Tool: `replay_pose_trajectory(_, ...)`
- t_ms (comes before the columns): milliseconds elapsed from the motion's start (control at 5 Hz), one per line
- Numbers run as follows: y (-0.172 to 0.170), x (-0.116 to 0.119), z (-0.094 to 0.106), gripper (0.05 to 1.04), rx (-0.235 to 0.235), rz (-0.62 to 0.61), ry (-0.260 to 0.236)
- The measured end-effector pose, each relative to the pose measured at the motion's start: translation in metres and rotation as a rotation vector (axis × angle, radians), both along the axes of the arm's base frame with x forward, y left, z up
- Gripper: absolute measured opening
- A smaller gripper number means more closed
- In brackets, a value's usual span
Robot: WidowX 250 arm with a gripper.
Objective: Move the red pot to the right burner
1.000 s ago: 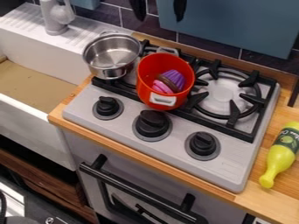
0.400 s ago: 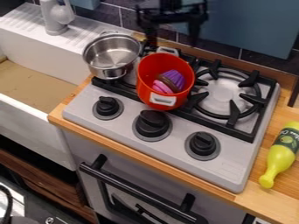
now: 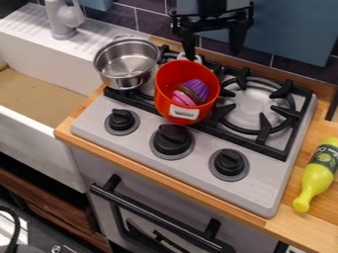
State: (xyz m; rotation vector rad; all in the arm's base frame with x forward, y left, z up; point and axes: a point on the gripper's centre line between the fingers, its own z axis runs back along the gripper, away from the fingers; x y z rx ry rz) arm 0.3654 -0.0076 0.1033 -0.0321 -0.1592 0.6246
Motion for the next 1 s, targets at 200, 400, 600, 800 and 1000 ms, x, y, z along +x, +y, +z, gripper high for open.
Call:
replay_pose_trajectory(200,-0.004,0.001,-0.003,0.999,0.053,0.045,-0.015)
replay_pose_trajectory(400,-0.012,-0.001,-0.018,0.999,0.082,0.094,0.024)
replay_pose_trajectory(600,-0.018,-0.001,-0.025,0.999,0.103,0.116,0.031)
replay_pose_trajectory(800,-0.02,0.0,-0.034,0.999,0.106,0.15,0.041)
replay_pose_trajectory(1000,-0.019,-0.001,-0.041,0.999,0.132,0.169,0.039)
